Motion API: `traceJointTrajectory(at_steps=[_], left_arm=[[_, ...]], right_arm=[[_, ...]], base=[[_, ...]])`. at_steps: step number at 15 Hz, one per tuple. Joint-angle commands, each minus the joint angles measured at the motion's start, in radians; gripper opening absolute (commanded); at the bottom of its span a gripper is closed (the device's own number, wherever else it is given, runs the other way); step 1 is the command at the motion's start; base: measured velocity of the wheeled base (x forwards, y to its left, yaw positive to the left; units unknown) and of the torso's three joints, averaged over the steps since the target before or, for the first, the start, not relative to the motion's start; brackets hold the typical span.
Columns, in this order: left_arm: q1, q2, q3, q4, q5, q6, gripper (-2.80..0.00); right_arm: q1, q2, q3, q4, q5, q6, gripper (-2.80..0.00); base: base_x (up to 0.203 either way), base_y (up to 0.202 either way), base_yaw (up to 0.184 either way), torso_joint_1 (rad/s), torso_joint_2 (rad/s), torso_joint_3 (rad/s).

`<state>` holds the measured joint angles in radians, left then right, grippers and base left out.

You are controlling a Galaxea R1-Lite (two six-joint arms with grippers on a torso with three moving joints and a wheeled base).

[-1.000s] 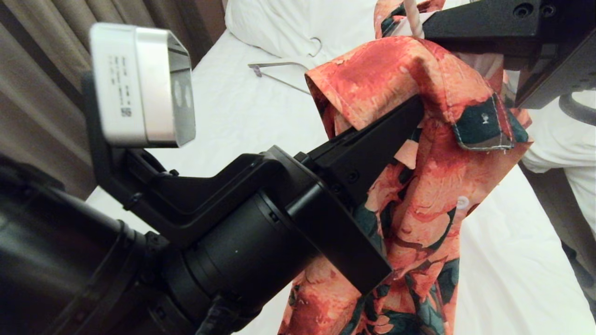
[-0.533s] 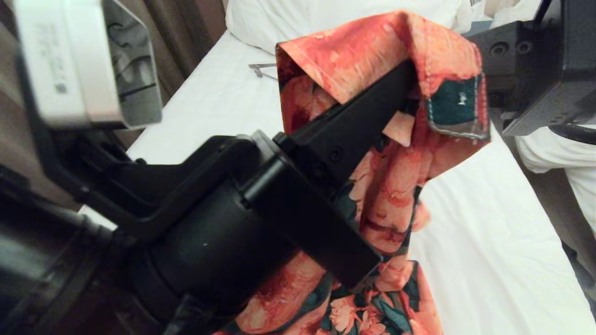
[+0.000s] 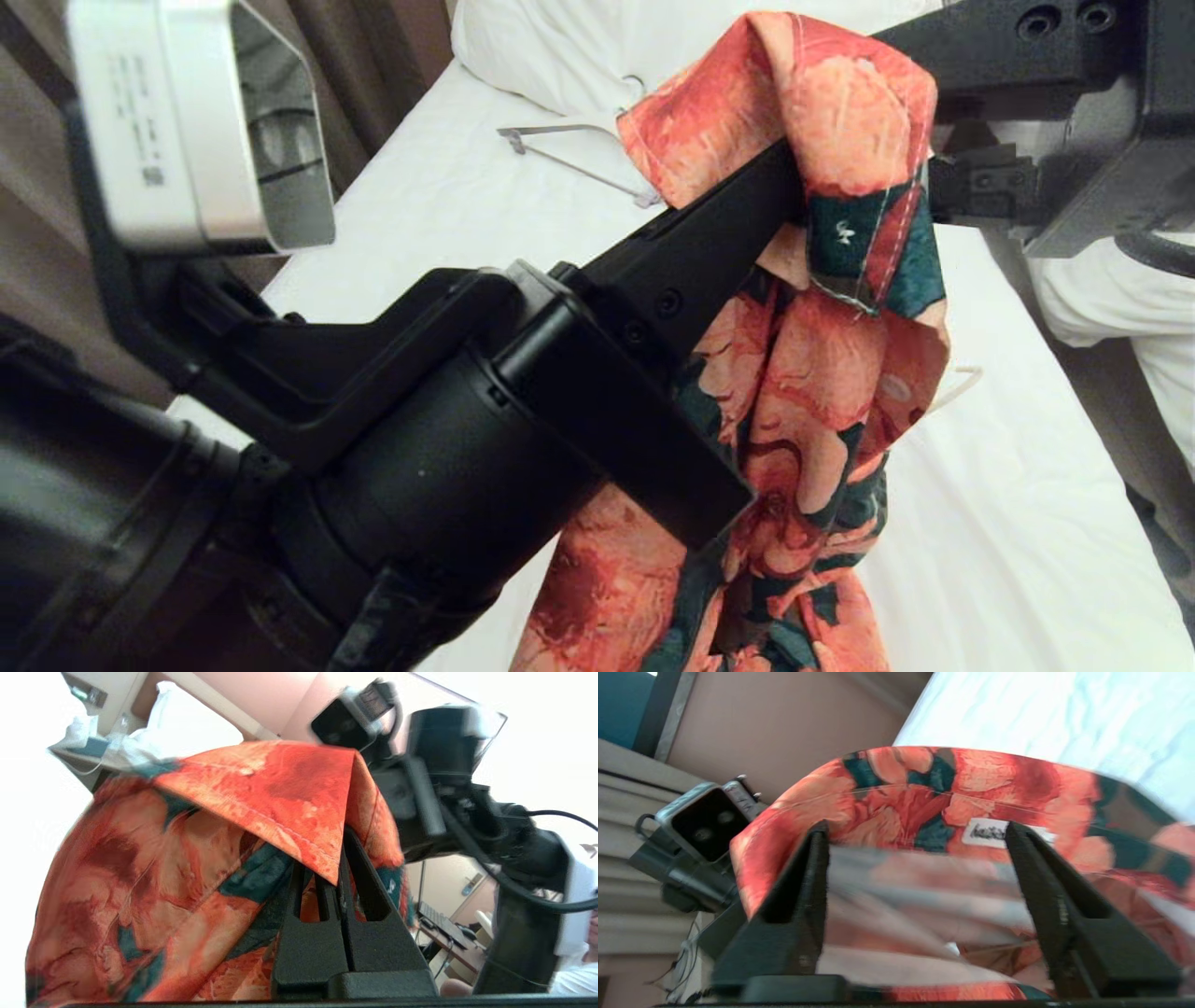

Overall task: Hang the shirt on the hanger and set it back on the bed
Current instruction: Hook the other side of the shirt onto the hanger

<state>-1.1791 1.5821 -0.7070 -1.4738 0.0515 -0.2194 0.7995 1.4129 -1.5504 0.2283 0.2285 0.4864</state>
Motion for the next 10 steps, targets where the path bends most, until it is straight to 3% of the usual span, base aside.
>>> traceJointTrajectory(at_steps=[1,3,6,10], left_arm=[[0.0,0.004,0.0,-0.008,0.001,-0.002,-2.8],[0.0,0.004,0.0,-0.008,0.001,-0.002,-2.8],[0.001,0.006,-0.002,-0.005,0.001,-0.002,-2.8],[0.003,0.01,-0.009,0.0,0.002,-0.002,-2.8]], right_arm=[[-0.013,-0.007,-0.001,0.0,0.002,0.003,0.0],[-0.038,-0.011,-0.005,0.008,-0.004,0.006,0.0],[-0.056,-0.007,-0.016,0.049,-0.081,0.039,0.0],[-0.065,-0.006,-0.098,0.243,-0.193,0.092,0.0]], base=[[0.0,0.0,0.0,0.0,0.0,0.0],[0.0,0.0,0.0,0.0,0.0,0.0],[0.0,0.0,0.0,0.0,0.0,0.0],[0.0,0.0,0.0,0.0,0.0,0.0]])
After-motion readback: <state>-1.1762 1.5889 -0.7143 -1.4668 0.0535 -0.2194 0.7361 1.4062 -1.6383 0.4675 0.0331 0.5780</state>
